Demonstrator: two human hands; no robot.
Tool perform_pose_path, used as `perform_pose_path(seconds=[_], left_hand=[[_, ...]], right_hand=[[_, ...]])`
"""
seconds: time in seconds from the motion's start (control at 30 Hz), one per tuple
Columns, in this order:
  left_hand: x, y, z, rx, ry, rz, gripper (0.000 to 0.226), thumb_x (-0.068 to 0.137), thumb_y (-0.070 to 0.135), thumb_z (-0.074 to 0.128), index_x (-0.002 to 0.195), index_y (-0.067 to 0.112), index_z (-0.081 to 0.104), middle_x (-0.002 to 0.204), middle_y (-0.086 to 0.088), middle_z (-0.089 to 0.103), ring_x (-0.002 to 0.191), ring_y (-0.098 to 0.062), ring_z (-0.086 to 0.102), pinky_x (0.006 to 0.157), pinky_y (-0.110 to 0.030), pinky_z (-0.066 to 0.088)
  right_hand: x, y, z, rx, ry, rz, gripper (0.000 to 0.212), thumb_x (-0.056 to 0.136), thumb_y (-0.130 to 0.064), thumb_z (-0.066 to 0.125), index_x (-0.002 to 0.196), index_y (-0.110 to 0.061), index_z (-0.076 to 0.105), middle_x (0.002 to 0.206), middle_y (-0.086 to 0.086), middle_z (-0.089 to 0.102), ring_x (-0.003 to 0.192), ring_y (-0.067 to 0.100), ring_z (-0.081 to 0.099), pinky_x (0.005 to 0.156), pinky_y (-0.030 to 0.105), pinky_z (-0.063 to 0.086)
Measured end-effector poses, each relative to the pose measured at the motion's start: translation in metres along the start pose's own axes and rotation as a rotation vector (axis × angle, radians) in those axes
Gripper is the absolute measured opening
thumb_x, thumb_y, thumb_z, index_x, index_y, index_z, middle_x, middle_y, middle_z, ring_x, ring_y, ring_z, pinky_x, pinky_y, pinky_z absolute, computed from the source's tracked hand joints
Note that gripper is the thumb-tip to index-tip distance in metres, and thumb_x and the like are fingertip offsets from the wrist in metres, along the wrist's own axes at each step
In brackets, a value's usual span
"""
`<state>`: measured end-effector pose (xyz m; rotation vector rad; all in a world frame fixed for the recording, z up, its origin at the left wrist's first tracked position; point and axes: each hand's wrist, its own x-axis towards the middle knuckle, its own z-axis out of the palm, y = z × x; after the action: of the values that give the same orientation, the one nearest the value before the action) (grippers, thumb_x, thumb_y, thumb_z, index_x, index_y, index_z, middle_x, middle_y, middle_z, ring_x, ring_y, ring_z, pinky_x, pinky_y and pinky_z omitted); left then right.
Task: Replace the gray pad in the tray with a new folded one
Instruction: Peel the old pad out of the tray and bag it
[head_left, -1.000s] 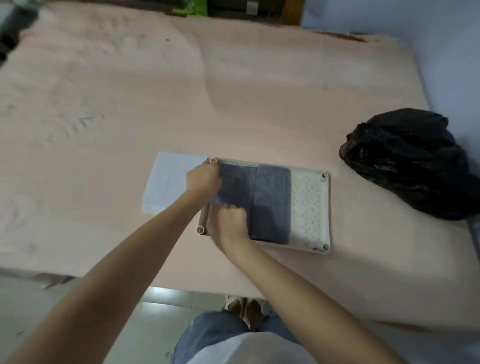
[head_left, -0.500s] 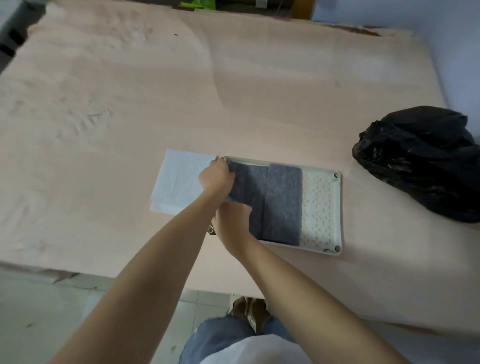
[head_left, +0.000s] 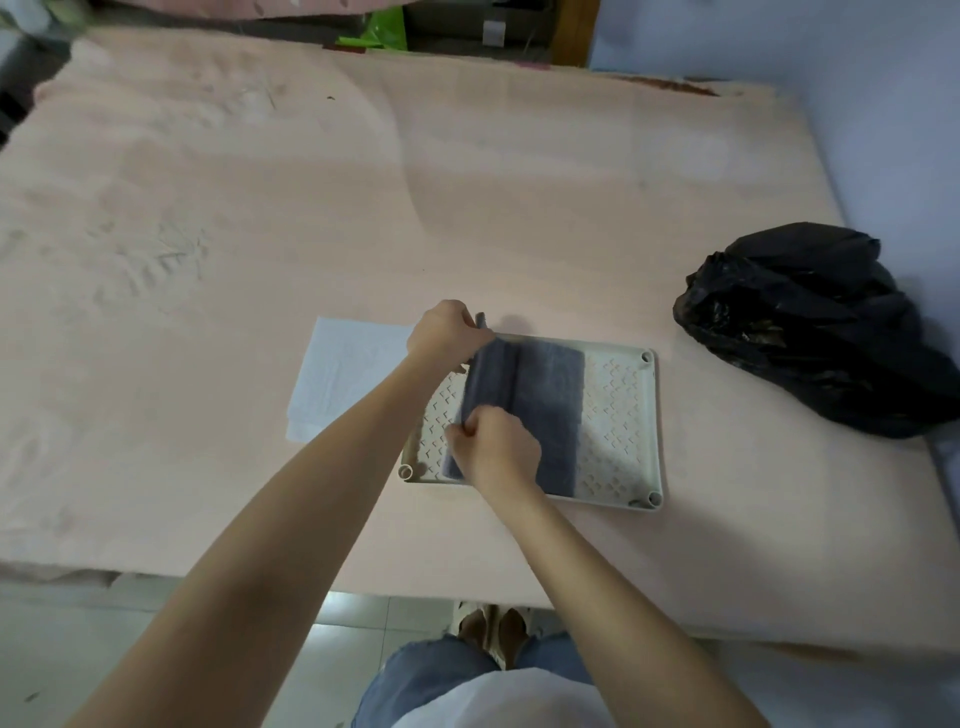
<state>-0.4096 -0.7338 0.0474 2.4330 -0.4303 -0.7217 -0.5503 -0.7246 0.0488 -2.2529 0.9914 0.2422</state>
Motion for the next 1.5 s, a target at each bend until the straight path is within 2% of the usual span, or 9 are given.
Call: perform_pose_path(seconds=[0.13, 0.23, 0.5, 0.77, 1.03, 1.13, 1.23, 1.33, 1.5], left_hand=[[-0.004, 0.024, 0.011, 0.107, -0.064, 0.02, 0.023, 0.078, 0.034, 0.058, 0.087, 0.012, 0.059, 0.082, -0.006, 0.07, 0.074, -0.025, 0.069, 0.076, -0.036, 0.057], [-0.007, 0.04, 0.025, 0.203, -0.1, 0.051, 0.024, 0.083, 0.035, 0.057, 0.089, 0.011, 0.054, 0.089, -0.008, 0.063, 0.079, -0.028, 0.06, 0.066, -0.029, 0.045], [-0.016, 0.074, 0.068, 0.372, -0.113, 0.093, 0.023, 0.091, 0.032, 0.046, 0.101, 0.013, 0.054, 0.093, -0.004, 0.061, 0.082, -0.024, 0.058, 0.067, -0.028, 0.04], [-0.025, 0.074, 0.099, 0.327, -0.134, 0.138, 0.023, 0.094, 0.036, 0.045, 0.094, 0.014, 0.049, 0.067, 0.001, 0.05, 0.071, -0.022, 0.052, 0.05, -0.023, 0.031], [-0.022, 0.057, 0.113, 0.102, -0.21, 0.266, 0.032, 0.096, 0.041, 0.044, 0.106, 0.012, 0.052, 0.09, -0.001, 0.058, 0.082, -0.019, 0.055, 0.068, -0.03, 0.043], [-0.024, 0.029, 0.106, 0.295, -0.036, 0.636, 0.026, 0.093, 0.031, 0.045, 0.105, 0.013, 0.06, 0.099, -0.002, 0.063, 0.092, -0.02, 0.056, 0.072, -0.029, 0.042], [-0.021, -0.007, 0.105, 0.569, 0.044, 0.967, 0.05, 0.093, 0.04, 0.032, 0.13, 0.014, 0.055, 0.135, -0.003, 0.054, 0.125, -0.025, 0.048, 0.103, -0.036, 0.037], [-0.025, -0.028, 0.11, 0.773, -0.096, 0.939, 0.064, 0.097, 0.05, 0.01, 0.15, 0.015, 0.015, 0.156, -0.002, 0.008, 0.146, -0.018, 0.008, 0.119, -0.037, 0.002], [-0.031, -0.045, 0.114, 0.795, -0.057, 0.848, 0.067, 0.094, 0.051, -0.003, 0.15, 0.014, 0.003, 0.158, -0.004, 0.006, 0.146, -0.019, 0.002, 0.12, -0.039, -0.001]], right_hand=[[-0.009, 0.031, -0.021, 0.112, 0.048, 0.077, 0.026, 0.089, -0.033, 0.052, 0.072, -0.015, 0.057, 0.071, -0.001, 0.063, 0.069, 0.021, 0.057, 0.054, 0.027, 0.034], [-0.009, 0.05, -0.029, 0.143, 0.084, 0.111, 0.029, 0.089, -0.033, 0.053, 0.066, -0.016, 0.053, 0.063, -0.004, 0.056, 0.062, 0.017, 0.053, 0.05, 0.025, 0.031], [-0.006, 0.089, -0.037, 0.143, 0.137, 0.214, 0.024, 0.089, -0.031, 0.055, 0.079, -0.01, 0.063, 0.077, 0.001, 0.064, 0.068, 0.016, 0.054, 0.06, 0.026, 0.037], [0.0, 0.121, -0.026, 0.131, 0.146, 0.26, 0.024, 0.093, -0.024, 0.051, 0.084, -0.006, 0.065, 0.082, 0.009, 0.067, 0.075, 0.022, 0.062, 0.062, 0.026, 0.043], [-0.001, 0.139, -0.015, 0.083, 0.213, 0.161, 0.019, 0.095, -0.015, 0.047, 0.094, -0.001, 0.06, 0.105, 0.014, 0.053, 0.096, 0.028, 0.053, 0.082, 0.036, 0.044], [0.002, 0.145, -0.018, 0.147, 0.214, 0.154, 0.015, 0.092, -0.01, 0.052, 0.091, 0.001, 0.063, 0.103, 0.013, 0.053, 0.09, 0.028, 0.057, 0.075, 0.029, 0.042], [0.006, 0.149, -0.019, 0.193, 0.258, 0.147, 0.009, 0.088, -0.007, 0.058, 0.094, 0.0, 0.061, 0.1, 0.013, 0.056, 0.087, 0.024, 0.056, 0.071, 0.024, 0.037], [0.009, 0.151, -0.013, 0.221, 0.259, 0.1, 0.014, 0.085, -0.008, 0.063, 0.098, -0.004, 0.06, 0.1, 0.012, 0.06, 0.088, 0.022, 0.059, 0.075, 0.027, 0.045], [0.008, 0.156, -0.008, 0.237, 0.228, -0.024, 0.021, 0.084, -0.007, 0.064, 0.105, -0.004, 0.06, 0.105, 0.011, 0.059, 0.089, 0.018, 0.058, 0.079, 0.026, 0.048]])
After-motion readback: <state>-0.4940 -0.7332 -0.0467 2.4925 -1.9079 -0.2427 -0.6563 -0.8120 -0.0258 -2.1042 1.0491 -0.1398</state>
